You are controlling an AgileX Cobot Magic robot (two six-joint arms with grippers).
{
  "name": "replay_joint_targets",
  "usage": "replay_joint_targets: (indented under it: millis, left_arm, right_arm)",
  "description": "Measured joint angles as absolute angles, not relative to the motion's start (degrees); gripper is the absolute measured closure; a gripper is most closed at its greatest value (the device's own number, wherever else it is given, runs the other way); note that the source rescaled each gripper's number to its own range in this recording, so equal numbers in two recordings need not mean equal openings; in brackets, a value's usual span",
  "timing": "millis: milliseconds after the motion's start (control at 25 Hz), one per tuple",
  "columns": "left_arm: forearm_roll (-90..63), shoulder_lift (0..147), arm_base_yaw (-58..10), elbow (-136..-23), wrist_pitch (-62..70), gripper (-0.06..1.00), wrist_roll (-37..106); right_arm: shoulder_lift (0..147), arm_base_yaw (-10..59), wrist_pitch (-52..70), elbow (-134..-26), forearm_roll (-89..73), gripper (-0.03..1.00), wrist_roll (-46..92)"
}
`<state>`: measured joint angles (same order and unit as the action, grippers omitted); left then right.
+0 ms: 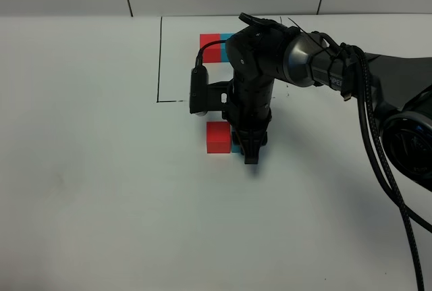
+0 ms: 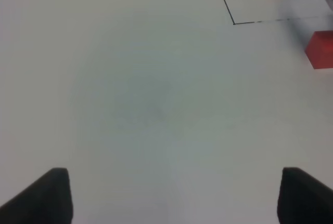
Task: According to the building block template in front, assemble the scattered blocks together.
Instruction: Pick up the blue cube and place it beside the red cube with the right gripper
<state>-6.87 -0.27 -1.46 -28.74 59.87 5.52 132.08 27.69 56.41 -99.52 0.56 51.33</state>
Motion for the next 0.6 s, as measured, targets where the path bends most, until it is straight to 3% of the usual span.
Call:
replay_joint_targets:
  millis: [600]
  left_arm:
    - [-6.9, -0.3, -1.5, -28.7, 59.9, 0.05, 5.5]
  right_arm:
    - [132.2, 27.7, 56.3, -99.5, 0.4, 0.95, 51.8]
